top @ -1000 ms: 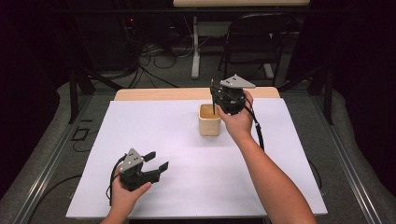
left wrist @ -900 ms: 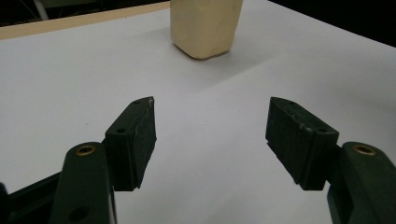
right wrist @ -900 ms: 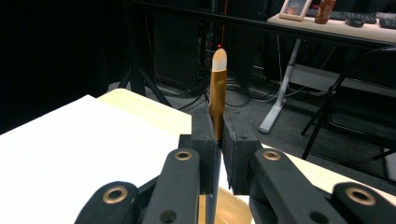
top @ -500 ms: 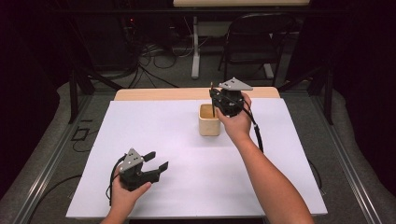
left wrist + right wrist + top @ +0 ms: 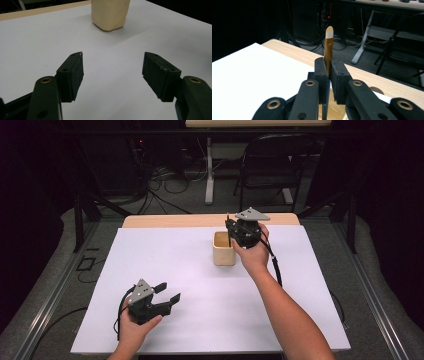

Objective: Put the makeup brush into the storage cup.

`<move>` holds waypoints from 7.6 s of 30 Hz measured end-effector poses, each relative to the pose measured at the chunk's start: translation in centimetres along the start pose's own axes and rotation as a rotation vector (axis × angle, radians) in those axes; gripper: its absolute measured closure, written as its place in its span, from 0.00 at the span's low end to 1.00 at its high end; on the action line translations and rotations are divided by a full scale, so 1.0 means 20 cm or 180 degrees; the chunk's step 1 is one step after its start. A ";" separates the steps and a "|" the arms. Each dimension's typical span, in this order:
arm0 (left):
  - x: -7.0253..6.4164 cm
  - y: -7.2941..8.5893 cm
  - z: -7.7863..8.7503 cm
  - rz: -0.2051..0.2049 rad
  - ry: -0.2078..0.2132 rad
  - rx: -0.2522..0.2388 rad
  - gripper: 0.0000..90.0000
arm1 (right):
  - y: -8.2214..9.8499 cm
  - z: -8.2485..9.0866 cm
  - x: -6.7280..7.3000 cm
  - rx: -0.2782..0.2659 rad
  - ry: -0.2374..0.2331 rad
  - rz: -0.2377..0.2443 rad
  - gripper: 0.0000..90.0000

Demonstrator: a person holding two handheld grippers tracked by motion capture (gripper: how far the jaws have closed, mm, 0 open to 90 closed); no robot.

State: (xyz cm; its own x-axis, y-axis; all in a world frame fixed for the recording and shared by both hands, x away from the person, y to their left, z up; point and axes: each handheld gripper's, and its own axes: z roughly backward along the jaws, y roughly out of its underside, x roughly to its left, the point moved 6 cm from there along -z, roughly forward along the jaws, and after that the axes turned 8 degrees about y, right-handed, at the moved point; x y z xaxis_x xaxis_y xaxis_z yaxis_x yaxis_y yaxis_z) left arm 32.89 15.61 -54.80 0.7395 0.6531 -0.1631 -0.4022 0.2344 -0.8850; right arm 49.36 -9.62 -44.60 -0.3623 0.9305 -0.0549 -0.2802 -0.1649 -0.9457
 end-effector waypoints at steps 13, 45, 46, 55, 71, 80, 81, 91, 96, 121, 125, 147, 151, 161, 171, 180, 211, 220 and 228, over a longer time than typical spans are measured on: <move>0.00 0.00 0.00 -0.0001 0.0005 -0.0001 0.37 | 0.06 -0.02 -0.01 0.0071 0.0017 -0.0025 0.93; 0.00 0.01 -0.01 -0.0007 0.0003 0.0031 0.38 | 0.20 -0.06 -0.02 0.0242 0.0029 -0.0058 0.93; 0.00 0.01 -0.01 -0.0008 0.0004 0.0031 0.38 | 0.20 -0.06 -0.02 0.0246 0.0028 -0.0058 0.93; 0.00 0.01 -0.01 -0.0014 0.0002 0.0038 0.38 | 0.23 -0.07 -0.02 0.0285 0.0028 -0.0060 0.93; 0.00 0.01 -0.01 -0.0013 0.0002 0.0041 0.38 | 0.27 -0.09 -0.01 0.0333 0.0027 -0.0058 0.93; 0.00 0.01 -0.01 -0.0010 0.0005 0.0041 0.38 | 0.28 -0.10 -0.01 0.0348 0.0029 -0.0046 0.93; 0.00 0.01 -0.01 -0.0008 0.0005 0.0043 0.38 | 0.28 -0.10 -0.01 0.0359 0.0028 -0.0046 0.93; 0.00 0.01 -0.02 -0.0012 0.0009 0.0062 0.38 | 0.30 -0.10 -0.01 0.0405 0.0023 0.0025 0.93; 0.00 0.01 -0.02 -0.0015 0.0002 0.0057 0.38 | 0.30 -0.10 -0.01 0.0414 0.0024 0.0021 0.93; 0.00 0.01 -0.01 0.0011 0.0011 0.0041 0.38 | 0.29 -0.11 0.01 0.0384 -0.0015 -0.0019 0.62; 0.00 0.01 -0.01 0.0007 0.0007 0.0036 0.38 | 0.28 -0.10 0.01 0.0365 0.0001 -0.0024 0.61; 0.00 0.01 -0.01 0.0007 0.0002 0.0023 0.38 | 0.26 -0.09 0.00 0.0328 -0.0006 -0.0033 0.58; 0.00 0.01 -0.01 0.0007 0.0001 0.0022 0.38 | 0.26 -0.09 0.00 0.0320 -0.0002 -0.0039 0.58; 0.00 0.00 -0.01 0.0011 -0.0010 0.0016 0.38 | 0.25 -0.08 0.00 0.0303 -0.0011 -0.0037 0.58; 0.00 0.00 -0.01 0.0013 -0.0009 0.0006 0.38 | 0.21 -0.06 0.00 0.0297 -0.0043 -0.0021 0.58; 0.00 0.00 0.00 0.0014 -0.0008 -0.0001 0.38 | 0.18 -0.04 0.00 0.0275 -0.0056 -0.0014 0.58; 0.00 0.00 0.00 0.0029 -0.0003 -0.0010 0.38 | 0.01 0.09 0.06 0.0153 -0.0203 0.0112 0.57; 0.00 0.00 0.00 0.0033 0.0003 -0.0015 0.38 | -0.01 0.13 0.07 0.0152 -0.0231 0.0141 0.56; 0.00 0.00 0.00 0.0034 -0.0002 -0.0015 0.38 | -0.02 0.19 0.06 0.0112 -0.0260 0.0201 0.54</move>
State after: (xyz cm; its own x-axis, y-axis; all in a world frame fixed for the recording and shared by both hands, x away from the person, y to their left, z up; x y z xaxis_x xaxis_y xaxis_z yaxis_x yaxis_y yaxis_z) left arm 32.96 15.66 -54.80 0.7349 0.6560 -0.1722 -0.4074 0.2240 -0.8854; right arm 45.74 -9.61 -43.09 -0.4510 0.8883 -0.0863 -0.2850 -0.2350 -0.9293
